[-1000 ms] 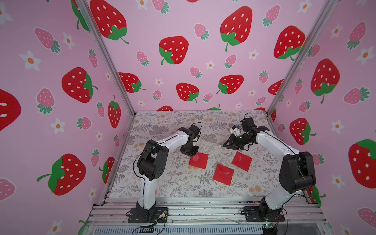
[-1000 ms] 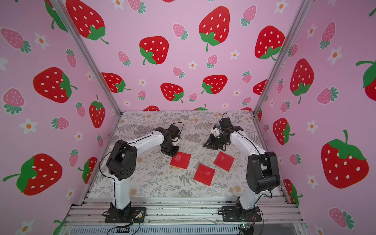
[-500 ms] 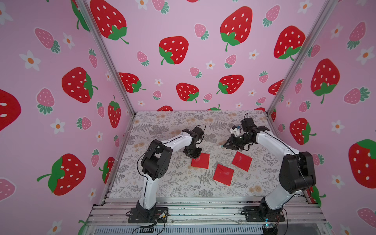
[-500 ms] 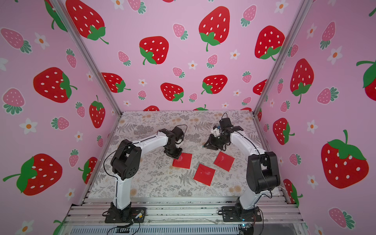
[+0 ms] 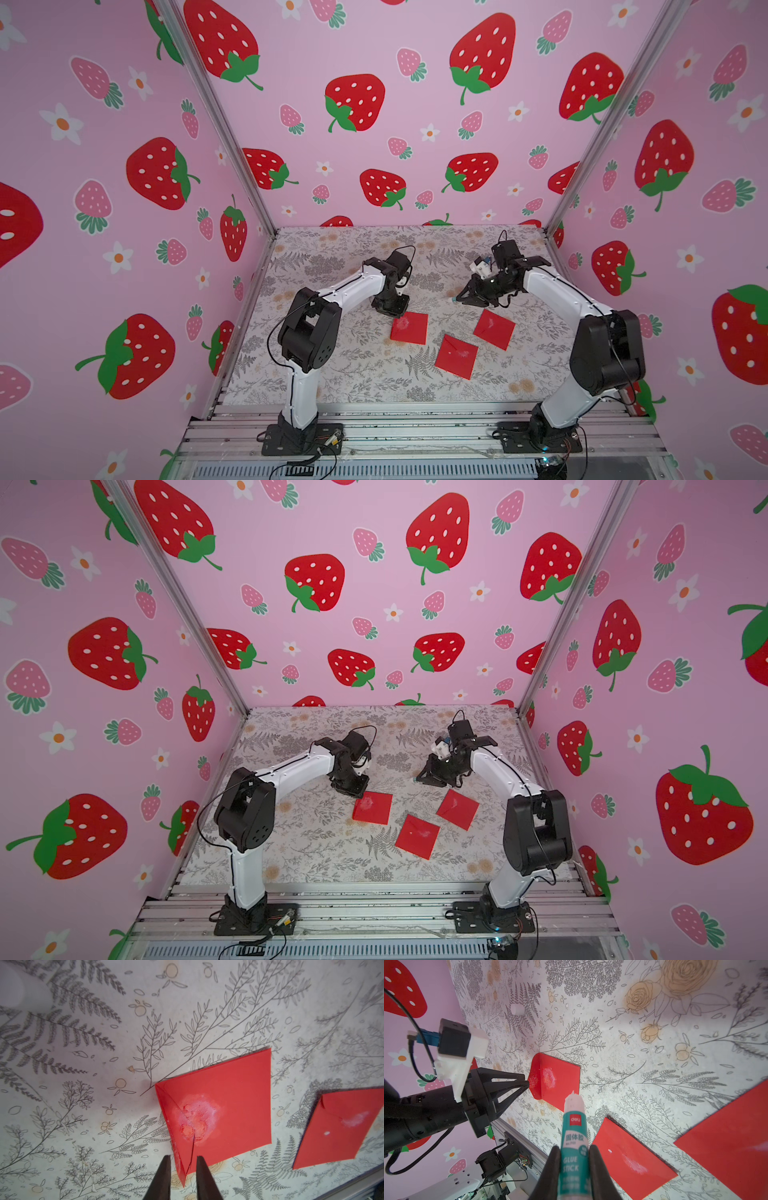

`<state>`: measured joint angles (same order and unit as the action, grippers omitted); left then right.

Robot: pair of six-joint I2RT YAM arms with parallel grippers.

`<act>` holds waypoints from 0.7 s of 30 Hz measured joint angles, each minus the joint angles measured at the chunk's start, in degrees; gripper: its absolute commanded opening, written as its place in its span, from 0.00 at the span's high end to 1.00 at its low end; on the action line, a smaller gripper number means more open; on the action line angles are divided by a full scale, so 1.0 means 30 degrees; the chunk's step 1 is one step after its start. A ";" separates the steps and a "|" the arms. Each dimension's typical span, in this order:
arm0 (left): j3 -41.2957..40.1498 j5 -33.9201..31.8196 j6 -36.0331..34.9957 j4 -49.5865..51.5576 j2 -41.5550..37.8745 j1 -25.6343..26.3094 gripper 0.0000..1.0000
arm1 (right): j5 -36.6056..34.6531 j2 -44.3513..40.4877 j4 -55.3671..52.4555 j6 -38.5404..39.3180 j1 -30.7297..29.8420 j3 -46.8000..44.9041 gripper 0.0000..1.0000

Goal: Seal the envelope with a glue stick
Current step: Seal the envelope at the center of the board.

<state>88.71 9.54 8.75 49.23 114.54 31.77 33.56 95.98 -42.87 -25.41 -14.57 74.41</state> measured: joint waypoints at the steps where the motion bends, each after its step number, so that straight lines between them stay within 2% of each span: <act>1: 0.0000 0.0051 -0.0007 0.0022 0.0000 -0.0036 0.78 | -0.0066 0.0000 -0.0044 0.0022 0.0000 0.0073 1.00; 8: -0.0102 0.0182 -0.0087 0.0051 -0.0488 -0.0379 0.78 | -0.1013 0.0000 -0.0568 0.0568 0.0000 0.0525 1.00; 15: -0.1610 0.0561 -0.0073 -0.0743 -0.1457 -0.0474 0.78 | -0.2433 0.0175 -0.0794 0.1311 0.0073 0.0583 1.00; 21: -0.1829 0.0867 0.0160 -0.1144 -0.1370 -0.0634 0.78 | -0.3504 0.0299 -0.0525 0.1545 0.1056 0.0721 1.00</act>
<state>83.22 12.14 9.23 45.80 110.43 29.87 23.05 96.88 -44.45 -20.78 -11.40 76.58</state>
